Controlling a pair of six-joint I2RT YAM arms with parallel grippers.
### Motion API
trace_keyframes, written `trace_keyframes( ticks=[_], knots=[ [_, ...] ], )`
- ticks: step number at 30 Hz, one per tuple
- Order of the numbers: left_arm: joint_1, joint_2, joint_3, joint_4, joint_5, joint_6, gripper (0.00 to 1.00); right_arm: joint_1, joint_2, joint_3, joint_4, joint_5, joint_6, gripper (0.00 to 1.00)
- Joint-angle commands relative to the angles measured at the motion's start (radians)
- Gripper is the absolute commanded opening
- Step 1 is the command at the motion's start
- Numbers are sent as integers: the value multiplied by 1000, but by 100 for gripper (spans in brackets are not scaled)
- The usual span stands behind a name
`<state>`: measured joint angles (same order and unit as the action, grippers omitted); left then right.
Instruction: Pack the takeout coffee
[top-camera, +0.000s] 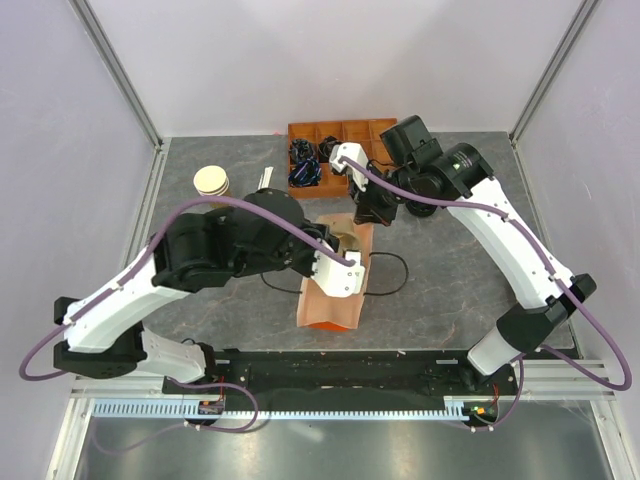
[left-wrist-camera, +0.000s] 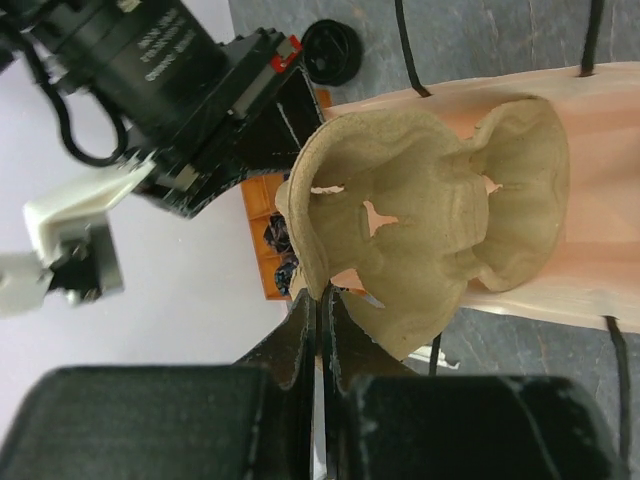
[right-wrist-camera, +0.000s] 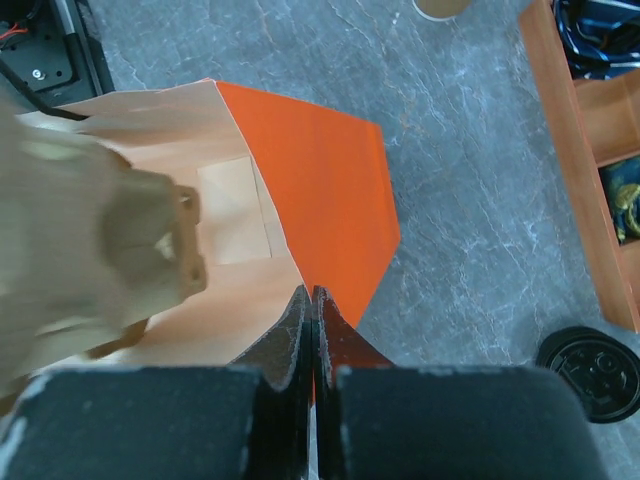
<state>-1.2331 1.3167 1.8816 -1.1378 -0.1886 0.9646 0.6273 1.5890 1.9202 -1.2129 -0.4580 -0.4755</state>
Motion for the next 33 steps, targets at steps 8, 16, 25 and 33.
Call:
trace_keyframes(
  ticks=[8, 16, 25, 33],
  knots=[
    [-85, 76, -58, -57, -114, -42, 2, 57, -69, 34, -7, -1, -3, 0],
    [-103, 98, -170, -42, -69, -125, 2, 71, -98, -3, -8, -21, 6, 0],
    [-98, 119, -230, -7, 14, -233, 2, 74, -116, -36, -29, -77, 5, 0],
    [-66, 118, -268, 30, 31, -271, 3, 75, -107, -70, -65, -116, 1, 0]
  ],
)
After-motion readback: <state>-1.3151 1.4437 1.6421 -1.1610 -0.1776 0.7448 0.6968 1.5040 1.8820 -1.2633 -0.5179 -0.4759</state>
